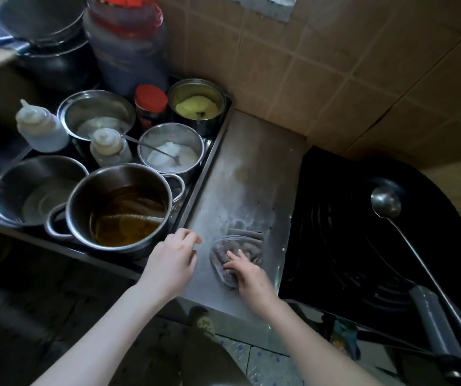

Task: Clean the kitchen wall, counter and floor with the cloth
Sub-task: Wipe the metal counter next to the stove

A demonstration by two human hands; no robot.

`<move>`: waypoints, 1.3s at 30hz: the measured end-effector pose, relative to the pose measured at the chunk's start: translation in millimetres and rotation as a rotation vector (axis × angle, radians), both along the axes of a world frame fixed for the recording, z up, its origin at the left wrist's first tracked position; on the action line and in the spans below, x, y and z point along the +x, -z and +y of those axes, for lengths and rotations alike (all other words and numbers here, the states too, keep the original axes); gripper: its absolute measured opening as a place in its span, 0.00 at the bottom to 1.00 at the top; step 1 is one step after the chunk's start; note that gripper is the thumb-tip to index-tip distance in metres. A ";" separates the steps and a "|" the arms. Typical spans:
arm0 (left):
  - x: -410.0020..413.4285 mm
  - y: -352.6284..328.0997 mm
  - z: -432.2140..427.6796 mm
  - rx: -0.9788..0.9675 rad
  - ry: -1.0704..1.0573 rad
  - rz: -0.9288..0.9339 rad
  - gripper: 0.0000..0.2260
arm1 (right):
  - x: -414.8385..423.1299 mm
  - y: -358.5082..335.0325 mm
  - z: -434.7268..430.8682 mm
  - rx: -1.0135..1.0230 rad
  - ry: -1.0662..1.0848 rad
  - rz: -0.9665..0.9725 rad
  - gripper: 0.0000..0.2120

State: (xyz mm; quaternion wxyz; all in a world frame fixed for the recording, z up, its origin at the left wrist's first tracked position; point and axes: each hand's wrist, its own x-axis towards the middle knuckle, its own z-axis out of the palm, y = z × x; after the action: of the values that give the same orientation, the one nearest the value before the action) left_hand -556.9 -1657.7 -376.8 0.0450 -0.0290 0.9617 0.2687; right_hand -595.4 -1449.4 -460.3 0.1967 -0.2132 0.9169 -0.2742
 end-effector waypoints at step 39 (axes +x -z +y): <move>-42.5 16.1 14.5 0.045 -0.059 -0.065 0.12 | -180.7 14.2 12.5 -0.063 0.119 0.030 0.11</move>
State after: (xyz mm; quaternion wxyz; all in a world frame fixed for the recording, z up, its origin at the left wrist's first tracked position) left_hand -599.3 -1643.2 -393.0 0.0689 -0.0648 0.9522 0.2903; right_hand -776.0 -1436.9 -474.5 0.1593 -0.1686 0.9217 -0.3108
